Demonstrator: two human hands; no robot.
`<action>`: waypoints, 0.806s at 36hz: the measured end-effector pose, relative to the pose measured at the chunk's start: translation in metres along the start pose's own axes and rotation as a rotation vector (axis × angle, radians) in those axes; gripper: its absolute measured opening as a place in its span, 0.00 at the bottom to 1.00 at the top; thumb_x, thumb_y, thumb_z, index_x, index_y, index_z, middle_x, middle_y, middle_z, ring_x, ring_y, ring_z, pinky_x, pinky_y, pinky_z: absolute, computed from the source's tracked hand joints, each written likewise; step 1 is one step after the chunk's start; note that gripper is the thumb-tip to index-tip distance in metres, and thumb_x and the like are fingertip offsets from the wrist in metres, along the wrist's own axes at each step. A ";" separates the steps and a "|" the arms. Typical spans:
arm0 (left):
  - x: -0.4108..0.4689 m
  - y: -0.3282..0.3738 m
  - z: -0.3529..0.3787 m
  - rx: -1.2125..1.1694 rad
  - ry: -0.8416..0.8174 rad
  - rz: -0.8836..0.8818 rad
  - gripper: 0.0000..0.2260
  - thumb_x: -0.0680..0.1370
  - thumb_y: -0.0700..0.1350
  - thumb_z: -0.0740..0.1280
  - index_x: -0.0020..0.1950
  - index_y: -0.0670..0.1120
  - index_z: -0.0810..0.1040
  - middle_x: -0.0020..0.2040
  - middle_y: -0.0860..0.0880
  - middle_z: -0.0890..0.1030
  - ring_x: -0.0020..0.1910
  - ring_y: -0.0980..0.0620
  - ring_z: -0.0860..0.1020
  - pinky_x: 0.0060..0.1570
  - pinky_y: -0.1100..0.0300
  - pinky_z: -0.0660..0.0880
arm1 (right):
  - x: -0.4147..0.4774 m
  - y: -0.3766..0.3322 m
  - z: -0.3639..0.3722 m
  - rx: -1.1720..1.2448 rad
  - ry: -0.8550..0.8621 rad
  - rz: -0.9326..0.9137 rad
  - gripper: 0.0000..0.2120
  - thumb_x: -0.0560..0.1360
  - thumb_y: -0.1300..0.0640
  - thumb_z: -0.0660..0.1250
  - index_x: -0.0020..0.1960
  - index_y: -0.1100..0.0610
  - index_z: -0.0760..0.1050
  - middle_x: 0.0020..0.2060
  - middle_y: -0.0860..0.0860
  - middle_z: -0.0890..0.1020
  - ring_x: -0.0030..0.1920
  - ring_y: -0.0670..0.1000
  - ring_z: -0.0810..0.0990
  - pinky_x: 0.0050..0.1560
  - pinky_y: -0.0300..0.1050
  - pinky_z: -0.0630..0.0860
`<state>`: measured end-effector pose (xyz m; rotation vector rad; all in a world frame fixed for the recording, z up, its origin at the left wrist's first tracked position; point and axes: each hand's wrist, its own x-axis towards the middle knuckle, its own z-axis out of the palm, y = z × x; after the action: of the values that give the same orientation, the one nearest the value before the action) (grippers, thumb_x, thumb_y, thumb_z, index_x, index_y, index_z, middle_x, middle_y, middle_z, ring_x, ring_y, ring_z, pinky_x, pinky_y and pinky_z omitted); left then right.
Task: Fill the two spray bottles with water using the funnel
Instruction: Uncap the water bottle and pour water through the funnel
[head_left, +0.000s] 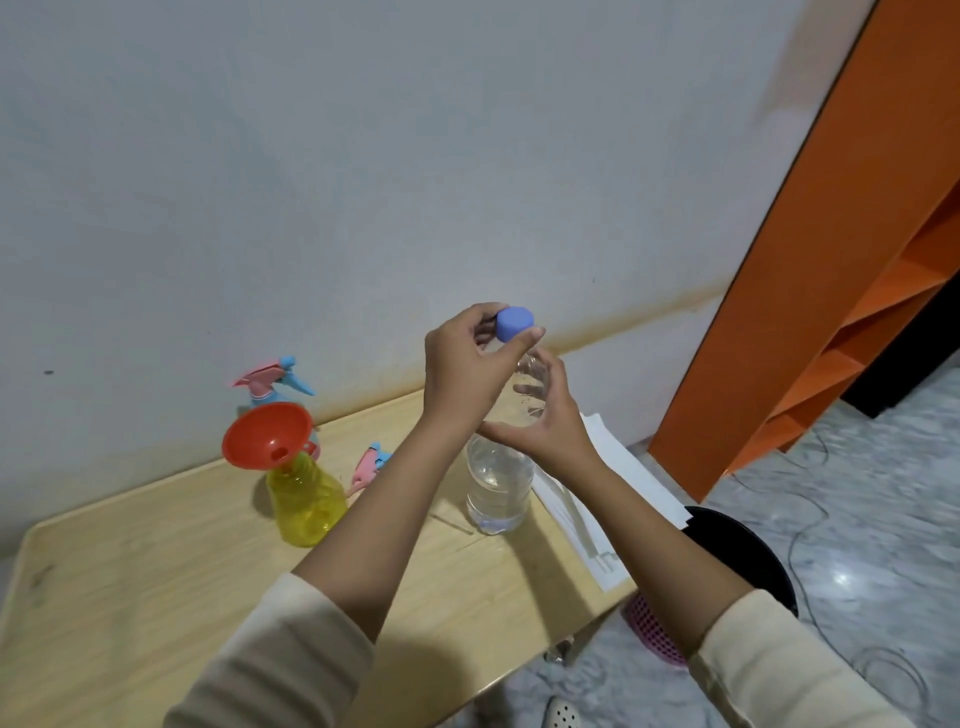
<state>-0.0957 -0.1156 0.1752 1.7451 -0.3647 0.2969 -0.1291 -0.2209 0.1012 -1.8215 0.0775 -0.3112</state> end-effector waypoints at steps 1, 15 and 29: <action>0.001 0.001 -0.001 0.005 -0.003 -0.019 0.13 0.66 0.48 0.78 0.45 0.47 0.80 0.40 0.54 0.82 0.41 0.56 0.81 0.47 0.62 0.78 | 0.000 0.000 -0.002 0.004 -0.018 0.001 0.48 0.58 0.55 0.82 0.69 0.45 0.56 0.63 0.45 0.69 0.60 0.47 0.73 0.50 0.32 0.72; 0.017 0.002 -0.033 -0.059 -0.566 -0.052 0.11 0.80 0.43 0.62 0.62 0.46 0.75 0.58 0.50 0.80 0.56 0.63 0.77 0.56 0.71 0.71 | -0.003 0.001 -0.003 0.021 -0.073 0.017 0.50 0.53 0.44 0.78 0.70 0.45 0.58 0.64 0.45 0.70 0.60 0.45 0.74 0.51 0.37 0.72; 0.010 0.009 -0.010 0.016 -0.149 -0.026 0.16 0.62 0.48 0.81 0.44 0.46 0.79 0.38 0.54 0.82 0.35 0.63 0.79 0.39 0.71 0.75 | -0.002 0.003 -0.005 0.041 -0.086 0.007 0.48 0.54 0.48 0.80 0.67 0.40 0.57 0.64 0.47 0.71 0.60 0.46 0.74 0.45 0.24 0.70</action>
<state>-0.0898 -0.1079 0.1894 1.7911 -0.4483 0.1512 -0.1317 -0.2257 0.0988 -1.7914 0.0171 -0.2274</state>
